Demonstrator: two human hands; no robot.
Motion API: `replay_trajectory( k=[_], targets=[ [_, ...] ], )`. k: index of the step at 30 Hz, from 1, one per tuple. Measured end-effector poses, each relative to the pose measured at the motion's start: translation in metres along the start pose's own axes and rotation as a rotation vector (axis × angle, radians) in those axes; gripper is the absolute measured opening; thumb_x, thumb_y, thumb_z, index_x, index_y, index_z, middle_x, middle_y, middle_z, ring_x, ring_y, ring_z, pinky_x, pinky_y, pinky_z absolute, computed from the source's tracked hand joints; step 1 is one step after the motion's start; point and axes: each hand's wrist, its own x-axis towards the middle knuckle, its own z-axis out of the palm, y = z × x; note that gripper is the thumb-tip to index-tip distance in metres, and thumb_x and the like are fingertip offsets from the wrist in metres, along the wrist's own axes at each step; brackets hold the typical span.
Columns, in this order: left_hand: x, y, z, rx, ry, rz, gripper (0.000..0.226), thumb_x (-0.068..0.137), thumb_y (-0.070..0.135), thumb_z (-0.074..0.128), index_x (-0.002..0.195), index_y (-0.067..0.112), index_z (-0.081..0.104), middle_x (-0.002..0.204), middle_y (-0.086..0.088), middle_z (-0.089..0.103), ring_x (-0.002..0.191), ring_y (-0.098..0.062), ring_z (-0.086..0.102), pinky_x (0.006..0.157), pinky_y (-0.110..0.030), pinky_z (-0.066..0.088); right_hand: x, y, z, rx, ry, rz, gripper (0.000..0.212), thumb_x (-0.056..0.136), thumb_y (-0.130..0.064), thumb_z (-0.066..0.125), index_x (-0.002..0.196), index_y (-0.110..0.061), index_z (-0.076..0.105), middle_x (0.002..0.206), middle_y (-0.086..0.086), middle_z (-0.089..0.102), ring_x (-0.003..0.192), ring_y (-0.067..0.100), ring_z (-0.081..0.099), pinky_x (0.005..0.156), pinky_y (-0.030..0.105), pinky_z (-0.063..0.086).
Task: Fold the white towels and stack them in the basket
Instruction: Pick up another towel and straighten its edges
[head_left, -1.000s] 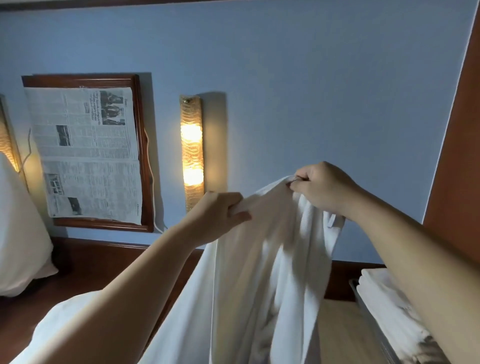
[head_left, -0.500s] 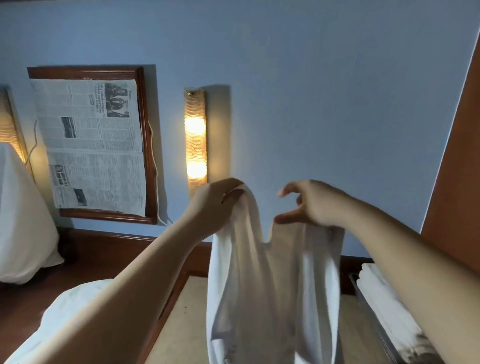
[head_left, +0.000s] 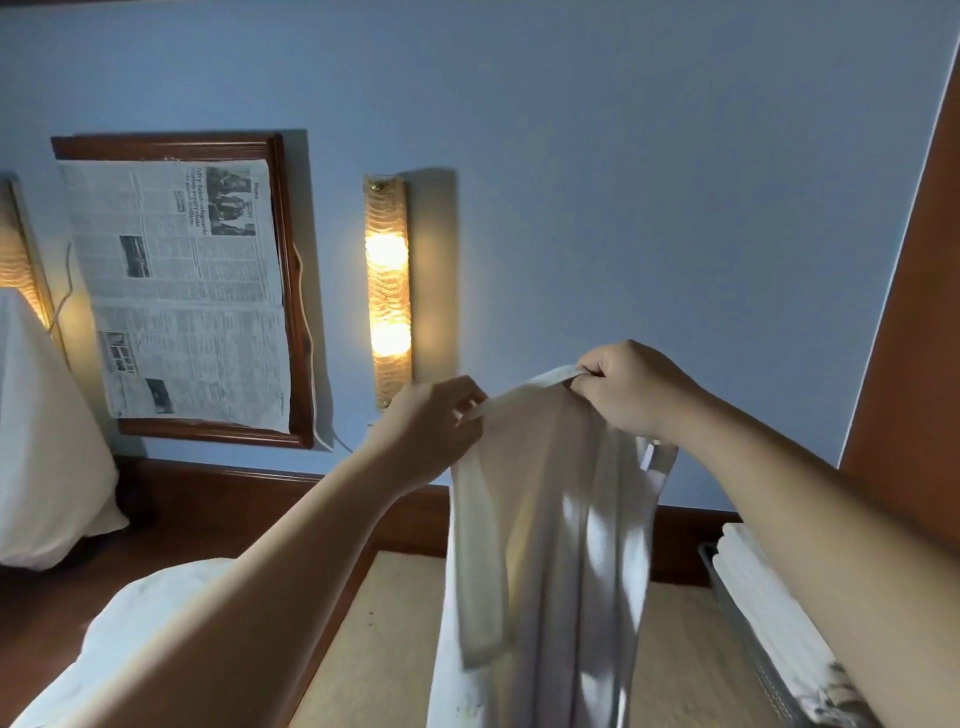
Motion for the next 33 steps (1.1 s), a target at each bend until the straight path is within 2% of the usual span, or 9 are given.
replay_trajectory(
  k=[4, 10, 12, 14, 15, 18, 20, 25, 33],
  targets=[
    [-0.023, -0.034, 0.008, -0.004, 0.029, -0.191, 0.010, 0.093, 0.020, 0.072, 0.101, 0.024, 0.076, 0.084, 0.006, 0.074, 0.074, -0.017, 0.065, 0.063, -0.030, 0.050, -0.005, 0.012, -0.009, 0.034, 0.011, 0.088, 0.035, 0.098, -0.026, 0.060, 0.068, -0.017, 0.043, 0.056, -0.001, 0.031, 0.056, 0.021, 0.030, 0.060, 0.035, 0.024],
    [-0.014, -0.029, -0.015, -0.145, 0.101, -0.252, 0.016, 0.096, 0.020, 0.067, 0.090, 0.029, 0.078, 0.073, 0.008, 0.071, 0.065, -0.006, 0.061, 0.056, -0.022, 0.045, 0.000, 0.014, -0.001, -0.103, -0.105, 0.098, 0.036, 0.092, -0.044, 0.065, 0.068, -0.022, 0.051, 0.062, -0.008, 0.045, 0.061, 0.018, 0.044, 0.061, 0.033, 0.033],
    [-0.002, -0.010, -0.023, -0.184, 0.071, -0.180, 0.017, 0.095, 0.018, 0.066, 0.090, 0.028, 0.078, 0.073, 0.007, 0.070, 0.062, -0.007, 0.059, 0.056, -0.022, 0.045, -0.003, 0.000, 0.011, -0.119, -0.220, 0.026, 0.032, 0.080, -0.062, 0.078, 0.098, -0.038, 0.067, 0.080, -0.014, 0.057, 0.075, 0.009, 0.057, 0.070, 0.031, 0.044],
    [0.011, 0.006, -0.026, -0.141, 0.002, -0.099, 0.011, 0.094, 0.025, 0.069, 0.090, 0.029, 0.078, 0.076, 0.008, 0.071, 0.067, -0.008, 0.062, 0.062, -0.025, 0.048, -0.007, -0.018, 0.024, -0.046, -0.297, -0.040, 0.064, 0.067, -0.071, 0.084, 0.121, -0.051, 0.056, 0.091, -0.021, 0.055, 0.081, -0.001, 0.056, 0.074, 0.027, 0.044],
    [0.016, 0.013, -0.026, -0.090, -0.051, -0.060, 0.009, 0.093, 0.030, 0.071, 0.089, 0.033, 0.078, 0.076, 0.012, 0.071, 0.070, -0.005, 0.064, 0.064, -0.025, 0.050, -0.006, -0.024, 0.030, -0.018, -0.302, -0.075, 0.066, 0.067, -0.071, 0.084, 0.122, -0.051, 0.055, 0.092, -0.023, 0.055, 0.082, -0.003, 0.056, 0.075, 0.027, 0.044],
    [0.026, 0.019, -0.025, 0.007, -0.155, -0.005, 0.010, 0.086, 0.045, 0.076, 0.083, 0.036, 0.079, 0.070, 0.014, 0.070, 0.070, -0.003, 0.063, 0.060, -0.024, 0.050, 0.001, -0.033, 0.039, -0.020, -0.238, -0.151, 0.025, 0.087, -0.058, 0.074, 0.093, -0.034, 0.068, 0.077, -0.016, 0.062, 0.075, 0.005, 0.060, 0.068, 0.032, 0.044],
    [0.028, 0.011, -0.025, 0.032, -0.146, -0.019, 0.026, 0.083, 0.054, 0.078, 0.070, 0.033, 0.073, 0.064, 0.011, 0.067, 0.066, -0.004, 0.060, 0.054, -0.021, 0.044, 0.004, -0.031, 0.035, -0.071, -0.203, -0.133, 0.031, 0.098, -0.046, 0.064, 0.079, -0.021, 0.066, 0.071, -0.006, 0.060, 0.069, 0.015, 0.057, 0.063, 0.034, 0.040],
    [0.017, -0.022, -0.026, 0.050, -0.201, -0.108, 0.036, 0.083, 0.053, 0.082, 0.069, 0.023, 0.069, 0.062, 0.002, 0.062, 0.057, -0.007, 0.052, 0.057, -0.026, 0.039, 0.001, -0.018, 0.029, -0.010, -0.194, -0.054, 0.029, 0.101, -0.032, 0.060, 0.077, -0.019, 0.068, 0.073, -0.001, 0.065, 0.071, 0.014, 0.058, 0.061, 0.031, 0.039],
    [-0.003, -0.041, -0.022, -0.107, -0.153, -0.228, 0.018, 0.090, 0.032, 0.081, 0.081, 0.017, 0.075, 0.067, 0.003, 0.059, 0.054, -0.002, 0.049, 0.049, -0.011, 0.035, -0.001, 0.001, 0.042, 0.018, -0.161, 0.058, 0.027, 0.103, -0.025, 0.054, 0.083, -0.019, 0.071, 0.083, -0.003, 0.069, 0.082, 0.015, 0.063, 0.063, 0.029, 0.041]
  ],
)
